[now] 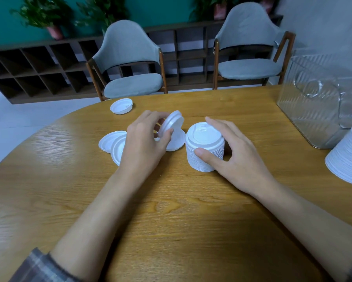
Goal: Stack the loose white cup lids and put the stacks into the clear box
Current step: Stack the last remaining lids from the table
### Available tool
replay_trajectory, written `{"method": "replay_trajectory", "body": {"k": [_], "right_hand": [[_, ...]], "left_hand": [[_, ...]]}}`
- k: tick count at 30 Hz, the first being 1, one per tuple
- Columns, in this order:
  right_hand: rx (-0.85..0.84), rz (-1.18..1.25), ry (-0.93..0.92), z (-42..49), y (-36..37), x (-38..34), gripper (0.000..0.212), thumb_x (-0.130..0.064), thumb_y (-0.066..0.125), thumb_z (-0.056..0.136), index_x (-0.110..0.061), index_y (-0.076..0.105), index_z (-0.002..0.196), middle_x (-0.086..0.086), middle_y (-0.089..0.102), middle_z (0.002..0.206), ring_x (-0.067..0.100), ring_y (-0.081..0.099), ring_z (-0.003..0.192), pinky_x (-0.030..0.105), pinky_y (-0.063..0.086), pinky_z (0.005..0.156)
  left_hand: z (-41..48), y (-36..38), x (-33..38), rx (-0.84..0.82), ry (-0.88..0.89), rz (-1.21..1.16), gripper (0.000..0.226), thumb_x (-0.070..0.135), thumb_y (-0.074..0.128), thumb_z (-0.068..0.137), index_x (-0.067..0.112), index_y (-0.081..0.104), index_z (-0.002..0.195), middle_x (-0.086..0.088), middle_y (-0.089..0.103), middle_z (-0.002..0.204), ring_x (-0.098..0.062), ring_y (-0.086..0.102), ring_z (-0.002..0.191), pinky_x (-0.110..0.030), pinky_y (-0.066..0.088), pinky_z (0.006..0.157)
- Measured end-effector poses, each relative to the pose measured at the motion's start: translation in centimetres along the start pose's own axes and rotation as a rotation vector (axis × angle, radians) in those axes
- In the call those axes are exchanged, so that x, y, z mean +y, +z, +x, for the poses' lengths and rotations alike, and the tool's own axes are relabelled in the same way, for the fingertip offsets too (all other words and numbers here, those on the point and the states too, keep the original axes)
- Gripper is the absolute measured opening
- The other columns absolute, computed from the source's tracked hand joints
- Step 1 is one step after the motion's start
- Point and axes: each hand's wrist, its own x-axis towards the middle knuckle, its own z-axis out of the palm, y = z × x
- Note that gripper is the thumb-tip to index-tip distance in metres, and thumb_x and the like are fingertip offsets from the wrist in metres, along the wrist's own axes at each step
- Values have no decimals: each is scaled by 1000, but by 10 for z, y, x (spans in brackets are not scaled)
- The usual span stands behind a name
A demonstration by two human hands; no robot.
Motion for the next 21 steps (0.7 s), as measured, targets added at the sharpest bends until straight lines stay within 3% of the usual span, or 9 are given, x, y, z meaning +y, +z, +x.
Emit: {"method": "replay_trajectory", "body": {"k": [4,7,9,11,13,16,18,21], "right_hand": [[5,2,5,0,1,0,73,-50,75,89,-31,47,154,-21,51,140,-15,43,128,-1,27,99],[-2,5,12,0,1,-1,75,-53,74,89,-34,44,155,-22,51,138,-16,43,126,-2,27,98],[-7,8,16,1,1,0,78,-55,73,88,-37,40,156,-24,50,137,-16,43,125,-3,27,97],[-11,7,19,1,0,0,80,-57,72,88,-39,37,157,-24,49,137,-17,42,125,-4,27,95],[-11,6,19,1,0,0,83,-59,72,87,-42,33,158,-26,47,139,-17,41,126,-4,28,95],[-8,5,14,1,0,1,85,-60,72,87,-44,30,159,-28,45,144,-16,40,130,-3,27,98],[-7,8,12,1,0,1,84,-59,73,87,-43,31,159,-28,45,145,-18,39,129,-3,26,98],[-4,9,7,0,1,0,82,-56,74,88,-39,36,158,-24,48,143,-16,42,128,-2,27,99]], "left_hand": [[0,0,6,89,-132,-165,35,12,73,93,22,71,126,5,66,109,-7,67,91,-15,55,70],[3,-2,9,102,-316,-427,35,12,70,96,23,70,130,7,65,109,-19,71,90,-35,63,83],[5,-3,15,79,-447,-631,35,5,67,99,18,70,131,3,61,103,-17,71,84,-41,65,82],[6,-4,21,30,-537,-795,38,1,65,100,18,70,132,4,59,92,-8,69,79,-38,65,81],[4,-3,25,-64,-573,-880,40,0,63,100,21,70,134,5,60,83,-9,68,78,-37,63,81],[1,0,27,-184,-545,-799,34,10,65,102,23,70,133,-5,61,89,-14,67,77,-37,60,77],[-2,3,26,-197,-459,-610,26,26,70,100,29,73,126,2,60,82,-11,61,72,-36,56,73],[-7,6,25,-169,-291,-353,18,43,74,96,33,74,112,8,59,70,-8,53,63,-21,43,66]]}}
